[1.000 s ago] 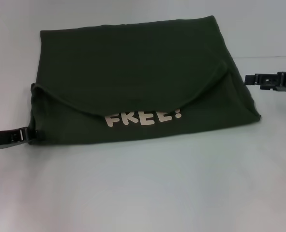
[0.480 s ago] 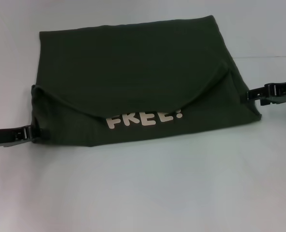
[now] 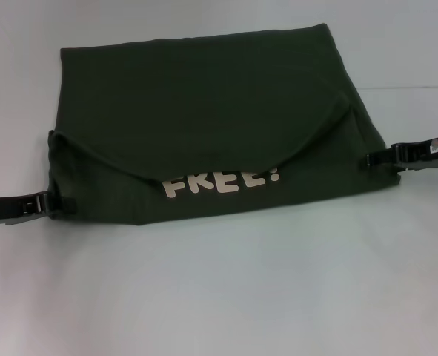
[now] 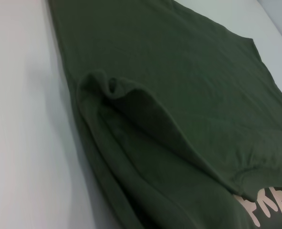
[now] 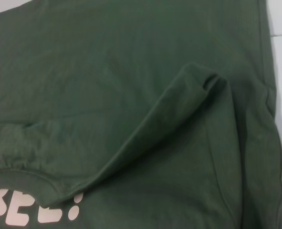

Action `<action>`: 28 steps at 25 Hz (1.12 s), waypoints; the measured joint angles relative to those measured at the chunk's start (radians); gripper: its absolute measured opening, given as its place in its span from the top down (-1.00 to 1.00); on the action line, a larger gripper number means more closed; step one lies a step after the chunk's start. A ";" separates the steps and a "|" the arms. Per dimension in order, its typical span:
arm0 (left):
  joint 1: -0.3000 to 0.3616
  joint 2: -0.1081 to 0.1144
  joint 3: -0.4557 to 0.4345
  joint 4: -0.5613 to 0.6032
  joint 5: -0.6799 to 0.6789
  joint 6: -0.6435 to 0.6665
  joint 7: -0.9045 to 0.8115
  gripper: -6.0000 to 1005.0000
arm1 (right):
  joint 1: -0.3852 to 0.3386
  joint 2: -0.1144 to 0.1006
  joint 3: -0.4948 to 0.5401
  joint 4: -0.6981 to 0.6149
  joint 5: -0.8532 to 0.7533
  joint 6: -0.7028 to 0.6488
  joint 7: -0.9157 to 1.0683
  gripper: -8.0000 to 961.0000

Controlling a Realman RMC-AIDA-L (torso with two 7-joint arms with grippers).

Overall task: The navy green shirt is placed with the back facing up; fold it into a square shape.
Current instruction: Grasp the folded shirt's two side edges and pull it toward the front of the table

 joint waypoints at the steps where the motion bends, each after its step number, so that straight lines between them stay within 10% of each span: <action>1: 0.000 0.000 0.000 0.000 0.000 0.000 0.000 0.91 | -0.001 0.006 0.000 0.000 0.000 0.008 -0.003 -0.66; 28: -0.001 0.000 0.000 0.002 0.000 0.003 0.000 0.91 | 0.003 0.045 -0.028 0.039 -0.001 0.112 -0.031 -0.50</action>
